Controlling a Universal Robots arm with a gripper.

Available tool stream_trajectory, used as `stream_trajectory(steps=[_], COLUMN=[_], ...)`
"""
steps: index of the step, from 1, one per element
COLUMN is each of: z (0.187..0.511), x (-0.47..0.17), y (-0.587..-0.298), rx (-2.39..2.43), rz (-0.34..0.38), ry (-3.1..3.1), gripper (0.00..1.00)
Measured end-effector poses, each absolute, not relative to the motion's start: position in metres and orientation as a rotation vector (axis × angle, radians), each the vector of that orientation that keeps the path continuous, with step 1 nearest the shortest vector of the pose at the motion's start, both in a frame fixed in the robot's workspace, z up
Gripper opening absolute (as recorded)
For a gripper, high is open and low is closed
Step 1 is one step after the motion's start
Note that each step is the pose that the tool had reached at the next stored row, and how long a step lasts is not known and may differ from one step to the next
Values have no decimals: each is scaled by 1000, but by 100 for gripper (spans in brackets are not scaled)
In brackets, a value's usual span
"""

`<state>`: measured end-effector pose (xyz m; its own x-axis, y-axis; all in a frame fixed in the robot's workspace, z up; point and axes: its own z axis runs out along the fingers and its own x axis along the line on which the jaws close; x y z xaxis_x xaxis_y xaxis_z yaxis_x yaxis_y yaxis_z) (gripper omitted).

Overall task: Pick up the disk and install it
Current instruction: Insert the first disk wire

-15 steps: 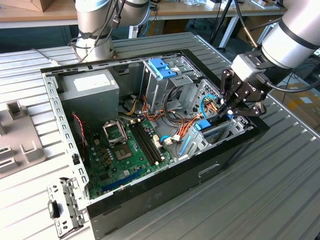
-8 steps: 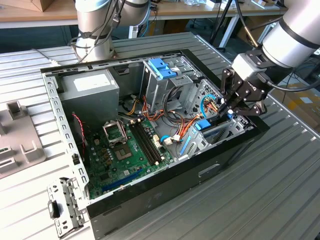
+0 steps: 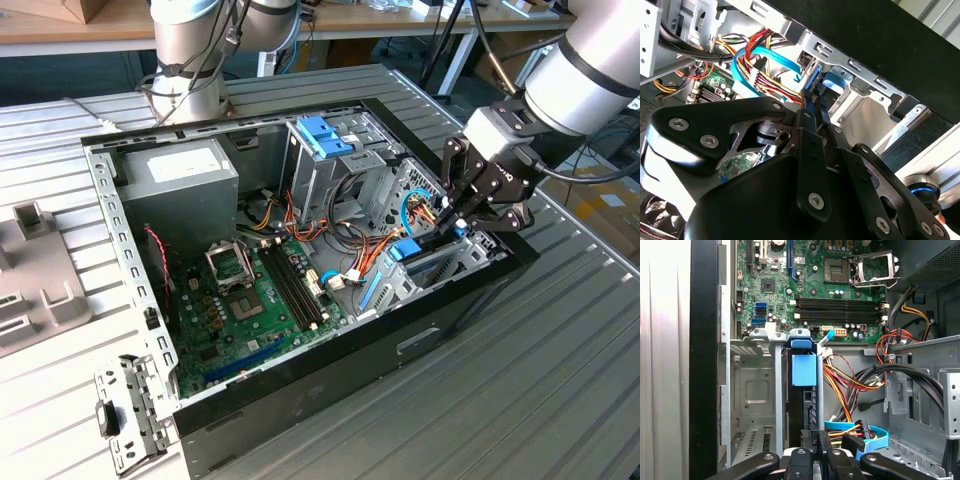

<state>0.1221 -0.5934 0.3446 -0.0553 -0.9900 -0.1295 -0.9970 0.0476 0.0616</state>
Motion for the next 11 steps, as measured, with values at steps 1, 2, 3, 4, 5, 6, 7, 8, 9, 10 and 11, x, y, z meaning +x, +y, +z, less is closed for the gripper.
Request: stream_trajectory(steps=[1, 2, 3, 4, 5, 6, 7, 8, 9, 10, 11], z=[345, 344, 344, 344, 344, 344, 344, 344, 344, 344, 343], x=[122, 122, 122, 122, 122, 122, 122, 122, 122, 122, 122], y=[-594, -594, -594, -593, -593, -593, -592, -592, -592, -592, -592], rx=[-2123, -2123, -2124, -2124, -2124, -2124, -2125, -2125, -2125, -2125, -2125], rz=[207, 207, 207, 208, 208, 208, 208, 208, 208, 208, 208], ry=[2236, 2236, 2235, 2235, 2235, 2234, 2234, 2234, 2234, 2234, 2234], gripper=[17, 17, 17, 17, 17, 17, 17, 17, 17, 17, 17])
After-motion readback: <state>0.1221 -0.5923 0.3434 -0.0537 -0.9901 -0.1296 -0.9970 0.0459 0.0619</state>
